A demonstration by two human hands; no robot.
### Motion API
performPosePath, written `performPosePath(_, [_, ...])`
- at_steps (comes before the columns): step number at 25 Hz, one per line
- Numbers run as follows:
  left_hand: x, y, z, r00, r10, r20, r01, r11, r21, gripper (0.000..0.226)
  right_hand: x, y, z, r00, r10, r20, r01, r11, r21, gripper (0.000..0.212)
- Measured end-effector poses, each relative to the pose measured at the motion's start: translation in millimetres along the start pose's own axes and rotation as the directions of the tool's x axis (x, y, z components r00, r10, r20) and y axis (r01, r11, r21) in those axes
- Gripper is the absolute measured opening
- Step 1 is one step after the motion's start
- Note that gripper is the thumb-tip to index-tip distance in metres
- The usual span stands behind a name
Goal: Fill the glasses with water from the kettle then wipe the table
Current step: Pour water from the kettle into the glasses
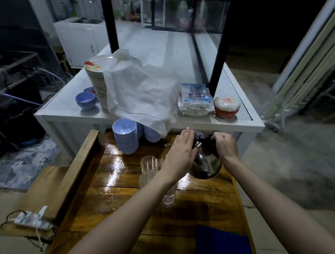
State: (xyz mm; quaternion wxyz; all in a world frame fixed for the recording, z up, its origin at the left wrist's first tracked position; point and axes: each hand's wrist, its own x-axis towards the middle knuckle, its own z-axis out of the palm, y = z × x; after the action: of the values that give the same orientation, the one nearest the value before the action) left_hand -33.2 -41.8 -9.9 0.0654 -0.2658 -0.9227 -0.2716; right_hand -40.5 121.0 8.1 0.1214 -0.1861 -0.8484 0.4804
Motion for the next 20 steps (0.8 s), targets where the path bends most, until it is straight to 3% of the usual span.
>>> performPosePath(3, [8.6,8.9,23.5,0.987,0.07,0.143,-0.076,0.996,0.04,0.06,-2.1,42.9,-9.0,0.99,0.133,-0.037,-0.128,0.986,0.11,0.032])
performPosePath(6, [14.9,10.2,49.7,0.937,0.087,0.339,-0.108,0.993,0.045,0.061,-4.5,86.4,-8.6,0.962,0.265,-0.064,-0.249,0.951,0.185,0.03])
performPosePath(9, [17.3,6.7,73.3,0.891,0.095,0.444,-0.145,0.986,0.08,0.064,-3.7,117.7,-5.1,0.937,0.345,-0.062,-0.325,0.921,0.212,0.032])
performPosePath(20, [28.8,12.7,116.2,0.856,0.009,0.517,-0.109,0.98,0.164,0.063,7.4,159.6,11.8,0.906,0.419,-0.058,-0.373,0.856,0.359,0.027])
